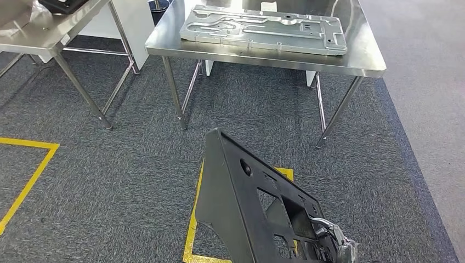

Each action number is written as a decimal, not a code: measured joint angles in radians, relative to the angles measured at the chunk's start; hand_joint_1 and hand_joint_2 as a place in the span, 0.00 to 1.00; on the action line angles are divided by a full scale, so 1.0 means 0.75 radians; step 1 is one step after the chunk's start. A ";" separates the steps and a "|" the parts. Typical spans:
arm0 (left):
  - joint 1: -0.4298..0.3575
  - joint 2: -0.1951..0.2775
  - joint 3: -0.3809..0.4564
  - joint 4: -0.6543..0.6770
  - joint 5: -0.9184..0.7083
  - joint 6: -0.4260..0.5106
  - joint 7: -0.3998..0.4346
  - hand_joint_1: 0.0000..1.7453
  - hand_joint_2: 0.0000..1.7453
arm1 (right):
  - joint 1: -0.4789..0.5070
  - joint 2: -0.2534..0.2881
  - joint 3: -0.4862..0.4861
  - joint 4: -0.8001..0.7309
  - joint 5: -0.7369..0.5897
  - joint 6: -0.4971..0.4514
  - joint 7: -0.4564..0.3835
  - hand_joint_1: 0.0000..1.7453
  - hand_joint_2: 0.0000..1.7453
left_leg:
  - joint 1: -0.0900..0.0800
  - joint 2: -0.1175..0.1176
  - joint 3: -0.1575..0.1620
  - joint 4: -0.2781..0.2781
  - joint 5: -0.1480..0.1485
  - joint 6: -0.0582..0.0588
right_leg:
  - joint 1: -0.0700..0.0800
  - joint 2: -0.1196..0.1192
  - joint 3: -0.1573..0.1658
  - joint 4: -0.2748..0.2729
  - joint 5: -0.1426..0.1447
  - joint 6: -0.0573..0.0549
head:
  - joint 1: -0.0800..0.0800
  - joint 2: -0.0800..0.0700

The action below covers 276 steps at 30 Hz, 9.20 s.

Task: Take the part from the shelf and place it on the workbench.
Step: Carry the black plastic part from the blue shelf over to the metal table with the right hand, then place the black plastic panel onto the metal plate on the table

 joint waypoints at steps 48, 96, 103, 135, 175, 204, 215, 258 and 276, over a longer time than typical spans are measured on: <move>-0.013 0.077 -0.163 0.074 -0.201 -0.046 0.077 0.00 0.00 | -0.894 -0.401 0.195 0.560 1.336 -0.270 1.069 1.00 1.00 | -0.020 -0.021 -0.280 0.071 0.185 -0.019 | 0.007 0.040 0.245 -0.146 -0.082 -0.051 | -0.029 0.000; -0.023 0.100 -0.199 0.101 -0.203 -0.067 0.080 0.00 0.00 | -1.209 -0.524 0.588 0.795 1.338 -0.227 0.985 1.00 1.00 | -0.025 -0.052 0.002 -0.010 0.032 -0.016 | 0.035 0.034 -0.060 -0.124 0.184 -0.075 | -0.032 0.000; -0.028 0.107 -0.198 0.103 -0.199 -0.065 0.080 0.00 0.00 | -1.304 -0.621 0.723 0.711 1.337 -0.242 1.277 1.00 1.00 | -0.012 -0.034 -0.233 0.350 -0.094 -0.055 | 0.018 0.037 0.076 -0.157 0.095 -0.106 | -0.046 0.000; -0.032 0.117 -0.193 0.104 -0.190 -0.066 0.079 0.00 0.00 | -1.266 -0.429 0.262 0.979 1.290 -0.230 0.820 1.00 1.00 | -0.007 -0.032 -0.337 0.355 0.010 -0.056 | 0.004 0.023 0.062 -0.151 0.093 -0.085 | -0.038 0.000; -0.026 0.116 -0.179 0.105 -0.159 -0.115 0.084 0.00 0.00 | -1.208 -0.362 0.040 1.187 1.194 -0.303 0.766 0.00 1.00 | -0.006 -0.025 -0.137 -0.013 0.163 -0.002 | 0.012 0.026 0.066 -0.110 0.056 -0.032 | -0.033 0.000; -0.030 0.109 -0.161 0.105 -0.151 -0.142 0.073 0.00 0.00 | -1.169 -0.351 0.004 1.175 1.205 -0.304 0.742 0.00 1.00 | -0.009 -0.028 -0.001 -0.039 0.059 -0.023 | 0.010 0.016 -0.012 -0.156 0.210 -0.024 | -0.030 0.000; -0.028 0.107 -0.158 0.106 -0.143 -0.151 0.071 0.00 0.00 | -1.128 -0.351 -0.003 1.173 1.221 -0.307 0.734 0.00 1.00 | -0.029 -0.016 -0.195 -0.026 0.213 0.015 | 0.016 0.020 0.114 -0.029 0.022 -0.037 | -0.029 0.000; -0.008 0.101 -0.080 0.107 -0.063 -0.141 0.071 0.00 0.00 | -0.675 -0.170 -0.211 1.057 0.115 -0.054 0.168 0.00 0.75 | -0.007 -0.023 -0.290 0.367 0.005 -0.063 | 0.023 0.000 0.081 -0.181 0.104 -0.089 | -0.041 0.000; -0.005 0.077 0.034 0.104 0.008 -0.143 0.081 0.00 0.00 | -0.690 -0.122 -1.366 2.031 0.015 0.375 0.233 0.00 0.00 | -0.010 -0.005 -0.167 -0.034 0.191 0.001 | -0.016 0.021 0.102 0.037 0.004 0.017 | -0.028 0.000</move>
